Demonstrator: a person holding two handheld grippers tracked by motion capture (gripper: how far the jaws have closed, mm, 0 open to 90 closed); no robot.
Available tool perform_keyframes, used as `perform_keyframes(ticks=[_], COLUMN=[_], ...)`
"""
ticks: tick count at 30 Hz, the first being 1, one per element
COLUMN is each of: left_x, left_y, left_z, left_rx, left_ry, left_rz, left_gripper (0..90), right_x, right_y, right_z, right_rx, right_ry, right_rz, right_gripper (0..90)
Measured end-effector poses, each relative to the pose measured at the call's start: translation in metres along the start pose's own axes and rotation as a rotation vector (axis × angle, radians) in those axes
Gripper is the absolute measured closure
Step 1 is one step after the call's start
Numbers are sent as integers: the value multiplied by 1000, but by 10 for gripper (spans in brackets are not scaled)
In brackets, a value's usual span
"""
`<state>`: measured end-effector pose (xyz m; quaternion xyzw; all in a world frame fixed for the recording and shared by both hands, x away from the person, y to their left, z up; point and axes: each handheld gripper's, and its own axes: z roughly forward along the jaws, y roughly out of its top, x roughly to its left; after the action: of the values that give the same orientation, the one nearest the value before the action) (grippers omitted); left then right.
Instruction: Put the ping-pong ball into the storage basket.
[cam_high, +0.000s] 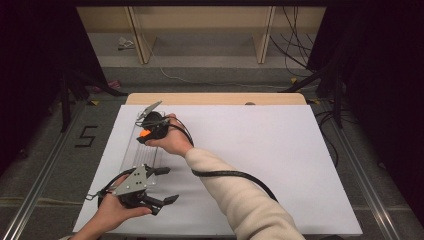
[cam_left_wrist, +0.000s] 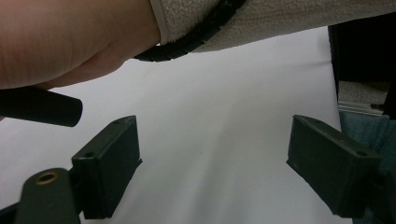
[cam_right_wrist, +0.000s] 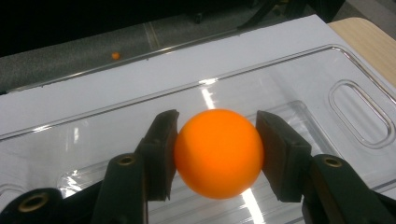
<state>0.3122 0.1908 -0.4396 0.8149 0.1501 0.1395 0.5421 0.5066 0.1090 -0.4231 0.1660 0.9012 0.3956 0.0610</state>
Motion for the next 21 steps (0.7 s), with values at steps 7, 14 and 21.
perform_keyframes(ticks=[7, 14, 21], left_x=[0, 0, 0], left_y=[0, 0, 0], left_z=[0, 0, 0], left_rx=[-1, -1, -1], left_ry=[0, 0, -1], left_rz=[0, -1, 0], left_gripper=[164, 164, 164], right_x=[0, 0, 1], right_y=[-1, 0, 1], right_z=[1, 1, 2], right_rx=[2, 0, -3], right_ry=[-3, -1, -1], right_rz=[3, 2, 2], right_gripper=[511, 511, 511])
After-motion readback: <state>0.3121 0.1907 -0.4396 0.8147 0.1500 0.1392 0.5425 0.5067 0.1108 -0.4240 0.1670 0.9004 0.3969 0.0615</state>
